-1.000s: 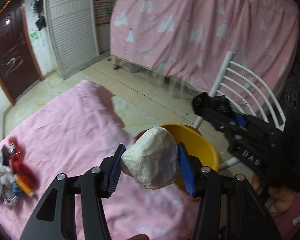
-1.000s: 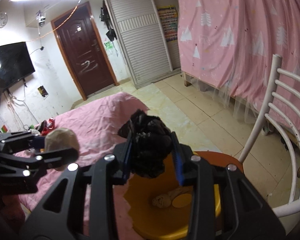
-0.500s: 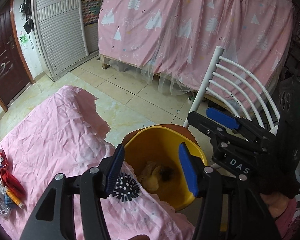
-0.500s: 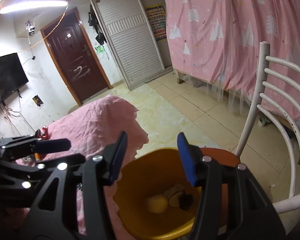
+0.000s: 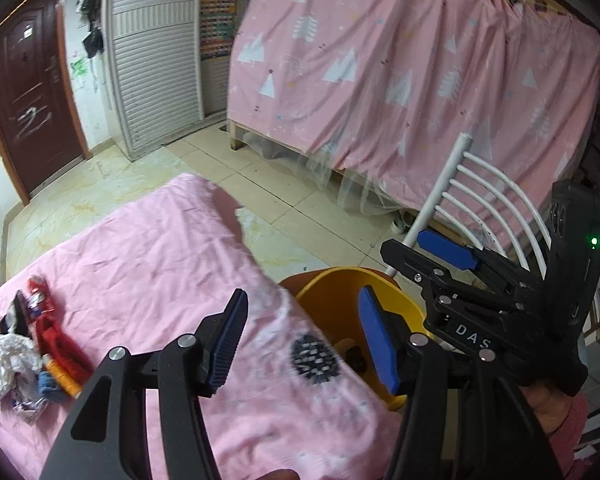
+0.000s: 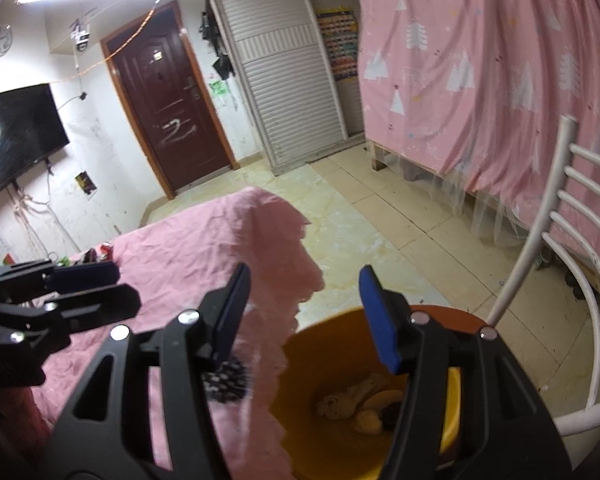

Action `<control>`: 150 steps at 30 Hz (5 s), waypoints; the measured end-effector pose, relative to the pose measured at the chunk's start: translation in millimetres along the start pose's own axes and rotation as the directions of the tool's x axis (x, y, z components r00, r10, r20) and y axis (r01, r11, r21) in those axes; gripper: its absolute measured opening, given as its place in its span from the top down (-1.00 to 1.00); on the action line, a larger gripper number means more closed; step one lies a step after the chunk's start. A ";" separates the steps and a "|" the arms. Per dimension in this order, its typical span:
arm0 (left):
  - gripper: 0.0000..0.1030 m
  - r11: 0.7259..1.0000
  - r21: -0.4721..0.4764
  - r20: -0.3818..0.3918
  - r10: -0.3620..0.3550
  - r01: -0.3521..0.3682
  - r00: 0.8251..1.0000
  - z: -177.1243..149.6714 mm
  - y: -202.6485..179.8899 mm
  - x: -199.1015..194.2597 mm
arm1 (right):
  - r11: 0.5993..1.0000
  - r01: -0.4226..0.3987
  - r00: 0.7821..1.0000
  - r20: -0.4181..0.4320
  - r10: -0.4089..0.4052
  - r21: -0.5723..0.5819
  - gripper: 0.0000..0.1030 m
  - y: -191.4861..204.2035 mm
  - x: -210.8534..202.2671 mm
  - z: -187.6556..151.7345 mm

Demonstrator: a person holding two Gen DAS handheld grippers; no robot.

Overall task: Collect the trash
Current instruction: 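Move both open tools back over the items on the bed, then grasp the white tissue with the left tool while the right tool grasps the red knit sock, then carry tissue and red sock to the yellow bin and release both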

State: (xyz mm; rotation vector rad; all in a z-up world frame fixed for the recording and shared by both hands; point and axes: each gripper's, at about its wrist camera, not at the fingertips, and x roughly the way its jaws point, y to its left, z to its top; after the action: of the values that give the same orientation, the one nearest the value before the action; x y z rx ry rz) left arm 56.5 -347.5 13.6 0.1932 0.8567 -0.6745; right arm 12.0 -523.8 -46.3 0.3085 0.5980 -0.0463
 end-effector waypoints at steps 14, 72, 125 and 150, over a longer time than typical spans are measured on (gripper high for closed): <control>-0.25 0.983 -0.138 0.074 0.132 -0.121 0.988 -17.4 99.4 -53.3 | 0.985 -0.100 0.994 -0.050 0.094 -0.142 -0.14 97.2 32.1 11.3; 0.77 0.888 -0.338 -0.060 0.309 -0.310 0.949 -83.9 277.8 -31.5 | 0.890 -0.395 0.885 -0.356 0.301 -0.228 0.72 263.5 157.1 -28.8; 0.78 0.993 0.014 0.088 0.118 -0.119 0.989 -18.2 13.2 -36.4 | 0.992 -0.124 0.992 0.032 0.124 0.001 0.73 18.1 -21.5 -5.3; 0.03 0.997 0.077 0.015 -0.007 0.006 1.000 -0.1 -58.6 19.8 | 0.989 -0.028 0.998 0.053 0.020 0.148 0.30 -57.2 -30.6 -17.9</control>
State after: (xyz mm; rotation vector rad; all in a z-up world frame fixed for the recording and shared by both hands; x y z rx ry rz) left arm 29.3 -402.4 4.9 0.2540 0.8179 -0.7148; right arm -30.6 -574.4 -58.7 0.4582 0.5408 -0.0755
